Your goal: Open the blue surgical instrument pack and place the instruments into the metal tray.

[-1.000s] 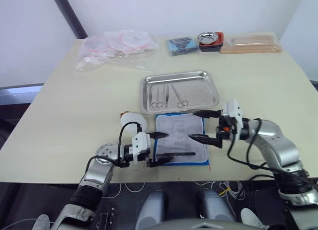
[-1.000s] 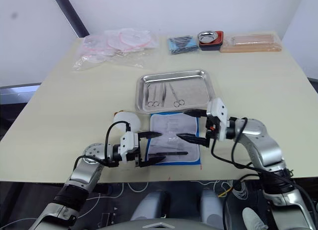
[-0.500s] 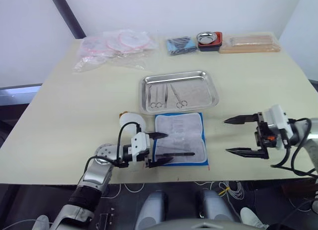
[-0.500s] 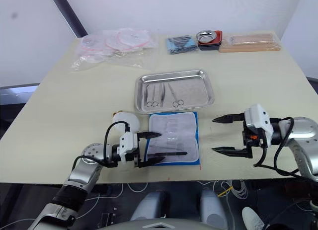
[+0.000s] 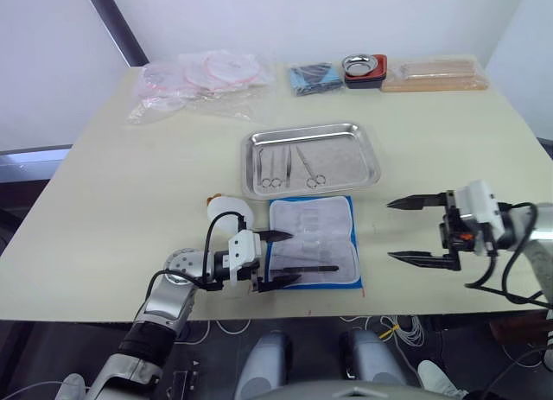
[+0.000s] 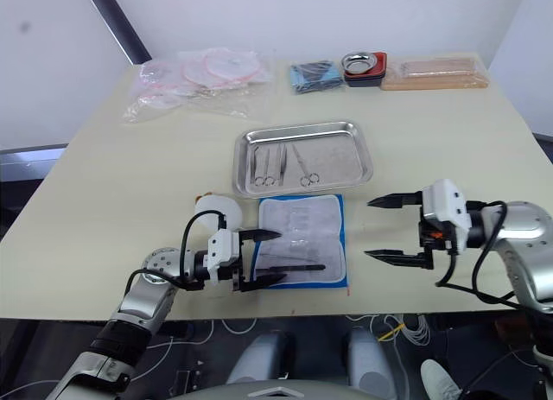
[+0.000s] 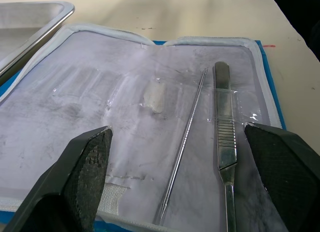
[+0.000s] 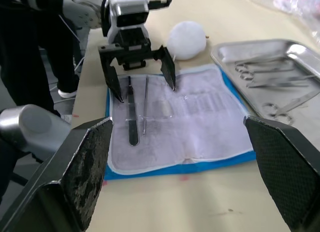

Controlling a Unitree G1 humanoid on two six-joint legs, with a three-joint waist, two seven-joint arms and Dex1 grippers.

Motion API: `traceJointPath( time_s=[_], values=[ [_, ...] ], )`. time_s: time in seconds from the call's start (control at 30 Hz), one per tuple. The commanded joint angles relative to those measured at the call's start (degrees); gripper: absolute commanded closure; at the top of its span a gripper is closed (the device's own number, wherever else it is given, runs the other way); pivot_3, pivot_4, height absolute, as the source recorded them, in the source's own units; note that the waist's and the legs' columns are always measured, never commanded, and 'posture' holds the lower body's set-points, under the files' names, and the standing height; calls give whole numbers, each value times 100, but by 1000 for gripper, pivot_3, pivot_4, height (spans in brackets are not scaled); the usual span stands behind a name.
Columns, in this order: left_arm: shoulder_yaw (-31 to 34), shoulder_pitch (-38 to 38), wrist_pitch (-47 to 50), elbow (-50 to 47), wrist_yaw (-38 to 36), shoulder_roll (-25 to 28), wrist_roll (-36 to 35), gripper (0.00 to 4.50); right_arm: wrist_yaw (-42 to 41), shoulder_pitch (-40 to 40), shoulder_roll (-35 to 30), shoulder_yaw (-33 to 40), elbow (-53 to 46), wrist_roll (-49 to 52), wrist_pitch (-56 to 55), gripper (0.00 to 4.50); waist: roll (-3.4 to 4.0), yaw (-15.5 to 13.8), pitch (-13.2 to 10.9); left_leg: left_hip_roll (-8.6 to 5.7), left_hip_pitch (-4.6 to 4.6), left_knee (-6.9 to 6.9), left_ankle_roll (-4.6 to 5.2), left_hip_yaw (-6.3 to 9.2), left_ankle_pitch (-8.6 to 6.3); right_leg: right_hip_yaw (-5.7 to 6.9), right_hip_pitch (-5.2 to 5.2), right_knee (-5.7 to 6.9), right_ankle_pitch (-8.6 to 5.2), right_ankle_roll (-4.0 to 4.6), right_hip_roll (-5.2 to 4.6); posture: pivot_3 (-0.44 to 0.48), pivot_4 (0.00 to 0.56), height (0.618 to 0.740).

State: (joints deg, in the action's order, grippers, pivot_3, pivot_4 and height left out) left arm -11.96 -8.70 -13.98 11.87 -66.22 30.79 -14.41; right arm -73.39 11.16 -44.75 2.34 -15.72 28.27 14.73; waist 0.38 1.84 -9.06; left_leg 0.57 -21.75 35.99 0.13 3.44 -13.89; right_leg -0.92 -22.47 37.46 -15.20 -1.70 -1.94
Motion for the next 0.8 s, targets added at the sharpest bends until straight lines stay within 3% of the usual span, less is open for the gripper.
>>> traceJointPath(
  time_s=[0.03, 0.5, 0.8],
  values=[
    [-196, 279, 435, 702, 67, 212, 498, 0, 430, 166, 164, -230, -116, -371, -130, 119, 0, 0, 0, -1, -1, 0, 0, 0, 0, 0, 0, 0, 0, 0, 2, 0, 150, 740],
    [-181, 217, 485, 680, 15, 297, 482, 0, 1303, 929, 1309, -1809, 758, -1790, -379, 119, -7, 16, -4, -1, 3, 0, 2, 2, 1, 0, 0, 7, 1, 0, 8, 0, 150, 740],
    [-176, 218, 495, 677, -13, 340, 472, 0, 1336, 1036, 1635, -2260, 1185, -2156, -545, 119, -11, 26, -2, 0, 8, 0, 2, 2, 2, -2, 0, 17, 1, 0, 12, 0, 150, 740]
  ],
)
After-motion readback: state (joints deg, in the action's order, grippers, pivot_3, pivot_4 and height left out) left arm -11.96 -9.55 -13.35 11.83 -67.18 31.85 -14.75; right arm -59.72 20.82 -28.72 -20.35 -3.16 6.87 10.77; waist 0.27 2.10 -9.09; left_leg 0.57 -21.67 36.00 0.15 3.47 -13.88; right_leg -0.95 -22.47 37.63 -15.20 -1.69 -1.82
